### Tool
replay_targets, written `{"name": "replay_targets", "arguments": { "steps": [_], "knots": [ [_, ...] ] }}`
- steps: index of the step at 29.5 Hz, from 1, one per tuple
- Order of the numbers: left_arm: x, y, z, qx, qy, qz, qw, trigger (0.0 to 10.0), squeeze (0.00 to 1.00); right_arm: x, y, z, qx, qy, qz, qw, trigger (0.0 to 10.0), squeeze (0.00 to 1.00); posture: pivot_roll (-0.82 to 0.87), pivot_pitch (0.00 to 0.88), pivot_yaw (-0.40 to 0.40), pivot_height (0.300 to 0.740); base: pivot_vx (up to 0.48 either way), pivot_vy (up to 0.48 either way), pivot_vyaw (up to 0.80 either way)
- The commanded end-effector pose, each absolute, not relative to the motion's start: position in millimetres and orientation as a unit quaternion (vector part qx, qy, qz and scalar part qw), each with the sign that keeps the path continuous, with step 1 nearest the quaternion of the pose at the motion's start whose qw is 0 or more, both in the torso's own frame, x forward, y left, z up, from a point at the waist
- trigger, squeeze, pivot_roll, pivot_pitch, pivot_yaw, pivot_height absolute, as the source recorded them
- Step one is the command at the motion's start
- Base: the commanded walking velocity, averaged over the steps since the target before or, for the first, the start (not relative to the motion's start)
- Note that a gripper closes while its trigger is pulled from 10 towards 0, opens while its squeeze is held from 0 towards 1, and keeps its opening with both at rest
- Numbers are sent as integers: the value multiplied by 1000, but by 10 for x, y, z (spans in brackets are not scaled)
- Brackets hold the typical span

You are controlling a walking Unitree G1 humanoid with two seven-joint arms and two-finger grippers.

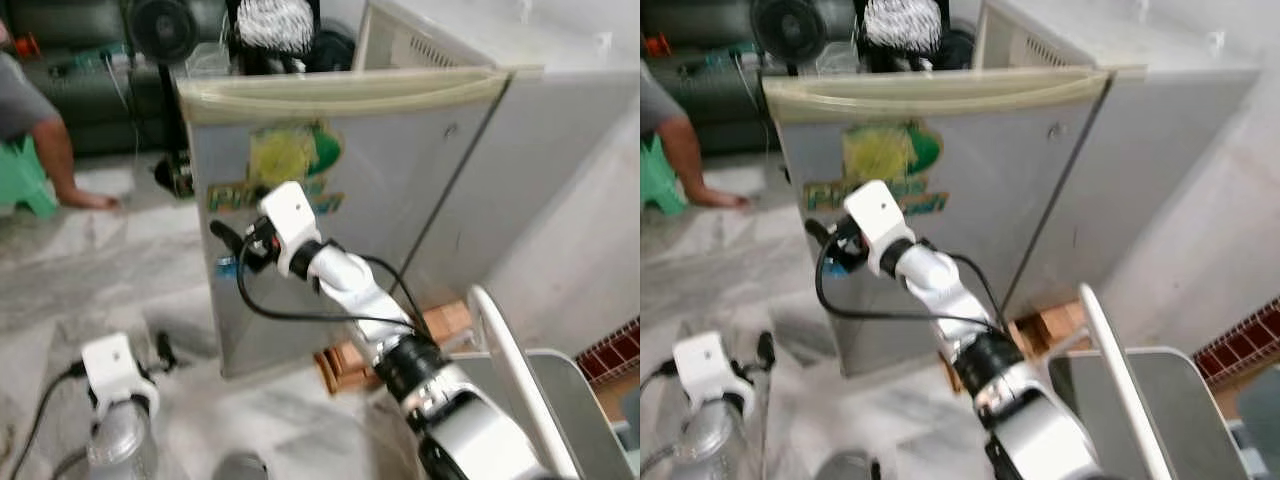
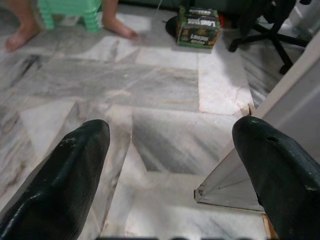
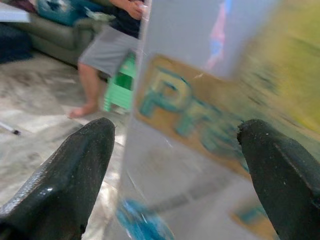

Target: Restocking fridge

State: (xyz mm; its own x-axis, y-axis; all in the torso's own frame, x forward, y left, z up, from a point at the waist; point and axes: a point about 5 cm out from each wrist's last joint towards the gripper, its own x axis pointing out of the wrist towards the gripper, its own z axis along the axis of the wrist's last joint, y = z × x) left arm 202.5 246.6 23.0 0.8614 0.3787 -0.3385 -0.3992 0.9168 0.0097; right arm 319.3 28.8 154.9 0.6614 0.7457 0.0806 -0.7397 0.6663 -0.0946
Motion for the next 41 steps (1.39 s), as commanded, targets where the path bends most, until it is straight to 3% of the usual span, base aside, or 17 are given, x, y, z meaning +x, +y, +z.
{"name": "replay_targets", "arguments": {
  "steps": [1, 12, 23, 41],
  "knots": [
    [2062, 2365, 233, -43, 162, 185, 968, 10000, 0, 3111, 540, 1756, 13, -85, 427, 900, 10000, 0, 195, 0, -108, 740, 0, 0, 0],
    [2079, 2340, 264, -44, 149, 176, 972, 10000, 0, 3056, 540, 1707, 19, -80, 449, 890, 10000, 0, 188, 0, -106, 740, 393, 0, 0],
    [2065, 2344, 226, -34, 165, 184, 968, 10000, 0, 2955, 556, 1600, 13, -65, 479, 875, 10000, 0, 196, 0, -116, 740, 452, 0, 754],
    [2141, 2283, 296, -17, 145, 165, 975, 10000, 0, 3086, 230, 1451, 0, -46, 423, 905, 10000, 0, 193, 0, -120, 740, 0, 0, 32]
  ]
}}
